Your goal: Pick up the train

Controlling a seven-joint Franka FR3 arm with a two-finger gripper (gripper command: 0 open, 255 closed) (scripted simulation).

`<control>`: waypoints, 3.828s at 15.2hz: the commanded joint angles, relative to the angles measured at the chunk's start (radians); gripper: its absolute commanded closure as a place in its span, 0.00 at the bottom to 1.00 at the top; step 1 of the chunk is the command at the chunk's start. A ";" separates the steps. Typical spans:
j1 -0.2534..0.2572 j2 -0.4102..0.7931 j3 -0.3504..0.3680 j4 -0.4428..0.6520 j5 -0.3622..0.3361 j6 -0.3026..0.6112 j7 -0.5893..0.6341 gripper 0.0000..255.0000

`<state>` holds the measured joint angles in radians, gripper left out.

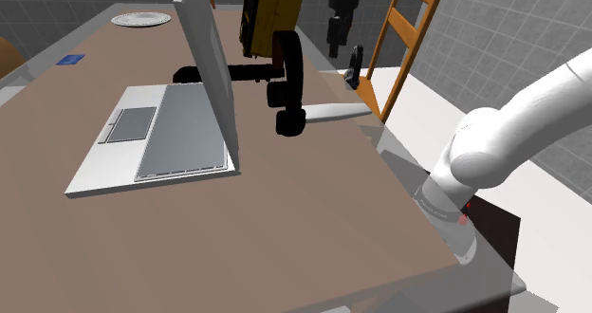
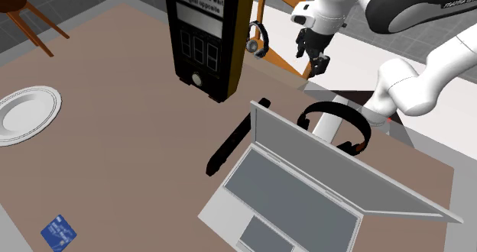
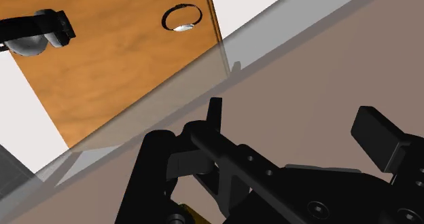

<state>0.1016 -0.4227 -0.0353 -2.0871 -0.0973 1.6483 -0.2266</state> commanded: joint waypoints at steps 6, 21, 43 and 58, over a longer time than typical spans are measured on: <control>0.052 0.246 0.023 0.205 0.024 0.037 -0.102 0.00; 0.156 0.790 0.118 0.834 0.026 -0.057 -0.287 0.00; 0.195 0.969 0.142 0.977 0.008 -0.025 -0.329 1.00; 0.214 1.038 0.140 1.283 0.002 -0.261 -0.338 1.00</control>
<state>0.3145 0.6058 0.1049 -0.8341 -0.0947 1.4078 -0.5623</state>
